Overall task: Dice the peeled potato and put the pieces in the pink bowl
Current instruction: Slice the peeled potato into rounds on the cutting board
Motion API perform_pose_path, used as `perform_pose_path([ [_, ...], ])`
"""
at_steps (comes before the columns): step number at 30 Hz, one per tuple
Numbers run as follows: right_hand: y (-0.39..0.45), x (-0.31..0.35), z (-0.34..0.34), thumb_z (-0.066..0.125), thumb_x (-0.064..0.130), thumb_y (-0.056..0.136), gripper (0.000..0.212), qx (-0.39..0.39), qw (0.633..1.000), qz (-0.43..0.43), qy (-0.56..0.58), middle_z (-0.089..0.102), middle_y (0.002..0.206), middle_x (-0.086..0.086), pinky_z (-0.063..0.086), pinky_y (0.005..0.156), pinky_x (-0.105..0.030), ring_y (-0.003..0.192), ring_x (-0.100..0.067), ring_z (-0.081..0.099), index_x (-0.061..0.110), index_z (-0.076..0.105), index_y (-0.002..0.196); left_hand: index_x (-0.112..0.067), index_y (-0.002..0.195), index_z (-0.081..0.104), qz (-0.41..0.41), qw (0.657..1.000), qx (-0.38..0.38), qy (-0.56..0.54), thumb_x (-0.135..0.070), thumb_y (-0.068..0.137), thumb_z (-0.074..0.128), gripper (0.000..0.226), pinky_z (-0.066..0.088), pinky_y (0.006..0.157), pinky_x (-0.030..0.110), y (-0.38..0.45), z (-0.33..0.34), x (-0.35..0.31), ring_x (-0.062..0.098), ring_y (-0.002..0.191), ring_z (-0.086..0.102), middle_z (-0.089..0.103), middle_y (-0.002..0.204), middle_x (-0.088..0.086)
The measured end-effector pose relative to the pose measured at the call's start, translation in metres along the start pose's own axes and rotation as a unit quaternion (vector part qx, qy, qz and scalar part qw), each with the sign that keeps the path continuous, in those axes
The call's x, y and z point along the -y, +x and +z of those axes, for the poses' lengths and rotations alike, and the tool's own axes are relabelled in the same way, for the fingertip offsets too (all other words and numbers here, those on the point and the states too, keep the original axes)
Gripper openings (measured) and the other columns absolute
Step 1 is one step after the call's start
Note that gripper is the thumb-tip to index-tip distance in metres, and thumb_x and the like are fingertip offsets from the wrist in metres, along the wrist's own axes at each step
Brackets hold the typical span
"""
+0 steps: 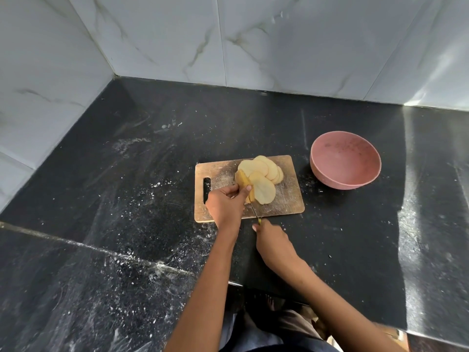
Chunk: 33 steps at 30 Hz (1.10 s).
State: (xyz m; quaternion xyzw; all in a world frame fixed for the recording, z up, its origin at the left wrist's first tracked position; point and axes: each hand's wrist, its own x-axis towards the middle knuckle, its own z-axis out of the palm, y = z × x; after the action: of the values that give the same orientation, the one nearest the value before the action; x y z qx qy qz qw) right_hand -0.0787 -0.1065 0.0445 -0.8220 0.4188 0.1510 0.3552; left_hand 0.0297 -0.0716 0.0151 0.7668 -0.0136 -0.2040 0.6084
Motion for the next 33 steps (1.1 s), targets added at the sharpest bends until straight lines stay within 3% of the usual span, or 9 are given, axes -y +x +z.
perform_pose_path([
  [7,0.007,0.007,-0.015,0.034,0.028,0.104,0.032,0.050,0.999,0.021,0.008,0.056,0.121,-0.018,0.043,0.084,-0.038,0.111,-0.036,0.054,0.006,0.051,0.120,-0.002,0.100,0.073,0.018,1.000,-0.003,0.024,-0.022,0.071,0.085,0.038,0.060,0.071,0.043,0.001,0.001,-0.004,0.020,0.078,0.072,0.075,0.086,0.008],
  [10,0.008,0.001,-0.025,0.035,0.026,0.104,0.025,0.099,0.990,0.049,0.083,0.056,0.086,-0.015,0.050,0.057,-0.035,0.069,-0.030,0.058,0.009,0.052,0.097,-0.003,0.101,0.073,0.013,1.000,0.002,0.016,-0.021,0.071,0.085,0.037,0.060,0.070,0.043,0.002,0.002,-0.006,0.020,0.076,0.073,0.074,0.084,0.008],
  [13,0.006,-0.004,-0.034,0.033,0.024,0.104,0.027,0.146,0.968,0.076,0.189,0.041,0.060,-0.006,0.032,0.041,-0.024,0.045,-0.016,0.035,0.012,0.043,0.082,-0.001,0.103,0.071,0.004,1.000,0.010,-0.008,-0.016,0.073,0.083,0.035,0.060,0.061,0.033,-0.002,0.002,-0.012,0.018,0.072,0.072,0.074,0.085,0.010],
  [16,0.002,-0.007,-0.035,0.030,0.031,0.104,0.030,0.161,0.953,0.081,0.243,0.037,0.056,-0.002,0.028,0.037,-0.019,0.042,-0.013,0.029,0.014,0.041,0.082,0.000,0.102,0.069,-0.006,0.999,0.019,-0.036,-0.012,0.074,0.082,0.033,0.056,0.054,0.024,-0.004,0.001,-0.014,0.018,0.072,0.072,0.073,0.087,0.012],
  [19,0.000,-0.007,-0.036,0.031,0.033,0.104,0.031,0.165,0.955,0.072,0.234,0.037,0.057,-0.001,0.028,0.037,-0.020,0.043,-0.013,0.029,0.014,0.041,0.080,-0.006,0.101,0.067,-0.011,0.998,0.031,-0.051,-0.014,0.073,0.083,0.033,0.059,0.061,0.030,-0.004,0.000,-0.012,0.019,0.080,0.072,0.073,0.092,0.012],
  [22,-0.003,-0.007,-0.041,0.034,0.032,0.103,0.030,0.100,0.991,0.001,0.087,0.051,0.074,-0.006,0.041,0.054,-0.029,0.060,-0.018,0.045,0.014,0.045,0.082,-0.019,0.113,0.059,0.007,0.996,0.079,-0.041,-0.014,0.073,0.083,0.047,0.060,0.067,0.035,-0.001,-0.005,-0.013,0.016,0.090,0.070,0.071,0.100,0.008],
  [24,-0.007,-0.008,-0.045,0.036,0.032,0.103,0.025,0.057,0.998,-0.025,-0.001,0.059,0.096,-0.011,0.041,0.071,-0.033,0.082,-0.024,0.053,0.015,0.046,0.088,-0.027,0.128,0.052,0.015,0.990,0.141,-0.021,-0.015,0.076,0.081,0.061,0.060,0.071,0.036,0.002,-0.009,-0.015,0.017,0.097,0.067,0.066,0.108,0.005],
  [26,-0.010,-0.009,-0.051,0.036,0.033,0.102,0.023,0.043,0.998,-0.030,-0.041,0.059,0.104,-0.010,0.039,0.073,-0.032,0.092,-0.026,0.055,0.016,0.045,0.090,-0.030,0.129,0.053,0.007,0.984,0.178,-0.018,-0.016,0.078,0.079,0.058,0.060,0.073,0.037,0.005,-0.011,-0.017,0.020,0.100,0.066,0.063,0.113,0.008],
  [33,-0.017,-0.016,-0.083,0.035,0.036,0.102,0.028,0.032,0.994,-0.046,-0.090,0.055,0.086,-0.002,0.043,0.070,-0.032,0.080,-0.020,0.054,0.019,0.049,0.085,-0.027,0.114,0.061,-0.035,0.986,0.149,-0.061,-0.008,0.075,0.079,0.047,0.060,0.067,0.031,0.001,-0.002,-0.025,0.024,0.100,0.066,0.063,0.111,0.010],
])
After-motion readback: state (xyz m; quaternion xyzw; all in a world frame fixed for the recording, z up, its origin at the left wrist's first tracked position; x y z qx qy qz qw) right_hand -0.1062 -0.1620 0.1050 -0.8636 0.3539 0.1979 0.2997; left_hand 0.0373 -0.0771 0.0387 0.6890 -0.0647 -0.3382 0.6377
